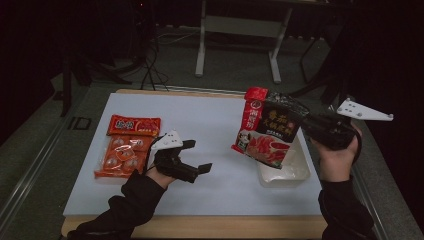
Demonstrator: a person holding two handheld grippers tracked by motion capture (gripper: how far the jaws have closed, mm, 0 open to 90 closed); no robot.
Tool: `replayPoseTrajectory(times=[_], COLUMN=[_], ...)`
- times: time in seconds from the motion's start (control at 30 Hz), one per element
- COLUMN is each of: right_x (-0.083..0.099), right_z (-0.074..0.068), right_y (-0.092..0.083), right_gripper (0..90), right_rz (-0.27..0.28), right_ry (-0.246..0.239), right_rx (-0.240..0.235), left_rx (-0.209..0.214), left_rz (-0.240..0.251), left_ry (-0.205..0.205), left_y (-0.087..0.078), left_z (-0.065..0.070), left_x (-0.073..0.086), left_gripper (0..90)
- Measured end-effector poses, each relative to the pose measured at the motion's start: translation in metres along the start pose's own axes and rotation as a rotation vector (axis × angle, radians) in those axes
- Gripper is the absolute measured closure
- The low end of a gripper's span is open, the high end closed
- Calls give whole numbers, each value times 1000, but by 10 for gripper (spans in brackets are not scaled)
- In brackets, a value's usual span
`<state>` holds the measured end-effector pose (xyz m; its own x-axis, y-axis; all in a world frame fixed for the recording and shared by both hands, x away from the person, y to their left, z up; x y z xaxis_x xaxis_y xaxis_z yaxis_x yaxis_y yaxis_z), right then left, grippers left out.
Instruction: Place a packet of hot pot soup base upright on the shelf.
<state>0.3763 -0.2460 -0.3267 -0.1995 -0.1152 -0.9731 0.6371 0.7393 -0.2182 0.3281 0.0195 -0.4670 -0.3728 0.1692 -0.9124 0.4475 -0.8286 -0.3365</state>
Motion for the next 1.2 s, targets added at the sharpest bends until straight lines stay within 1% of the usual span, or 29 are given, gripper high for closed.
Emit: replayPoseTrajectory(times=[0.07,0.1,0.13,0.17,0.23,0.27,0.37,0.47,0.57,0.6,0.67,0.7,0.73,0.77,0.83,0.93,1.03,1.1,1.13,1.2], right_x=[-3,-3,-4,-6,-9,-10,-11,-11,-7,-6,-1,-1,1,6,12,20,27,31,32,35], right_z=[7,7,11,19,26,30,41,51,62,65,72,72,75,81,87,96,106,110,113,116], right_y=[-1,-1,-2,-3,-4,-4,-6,-7,-7,-7,-8,-8,-7,-7,-6,-4,-3,-2,-1,1], right_gripper=[769,769,769,769,769,769,770,769,769,769,769,769,769,769,769,768,768,766,766,765], right_rz=[4,4,3,5,7,7,7,6,6,7,0,0,-2,-11,-23,-35,-46,-35,-37,-38], right_ry=[-2,-2,-6,-7,-9,-10,-7,4,11,13,19,19,23,20,20,22,35,46,49,50], right_rx=[14,14,24,42,57,67,92,113,127,126,136,136,138,152,167,176,175,157,156,141], left_rx=[1,1,14,12,22,18,8,-4,-15,-21,-34,-34,-39,-39,-40,-44,-55,-56,-60,-62], left_rz=[-9,-9,-29,-39,-54,-61,-69,-83,-65,-52,-48,-48,-38,-41,-43,-53,-55,-54,-53,-45], left_ry=[-8,-8,-15,-16,-25,-27,-49,-44,-23,-8,16,16,27,24,20,21,25,23,25,22], left_y=[0,0,1,1,1,1,0,-1,-4,-5,-7,-7,-10,-11,-12,-15,-17,-18,-18,-19], left_z=[1,1,4,4,5,5,3,1,0,-1,-4,-4,-5,-5,-5,-5,-5,-6,-6,-7], left_x=[8,8,17,22,31,35,47,58,64,65,67,67,69,71,75,81,86,87,87,86], left_gripper=[11,11,11,11,11,11,11,11,11,11,11,11,11,11,11,12,11,11,11,11])
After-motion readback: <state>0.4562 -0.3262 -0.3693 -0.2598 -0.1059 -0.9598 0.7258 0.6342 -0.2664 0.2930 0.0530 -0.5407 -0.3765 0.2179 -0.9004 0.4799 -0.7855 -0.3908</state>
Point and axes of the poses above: each handheld gripper's, and its own axes: y roughly forward along the jaws, x roughly out of its underside, z roughly to its right, the point moved 9 cm from there along y, roughly forward along the jaws, and after that the axes turned 1 degree about -x, right-handed, at the moved point
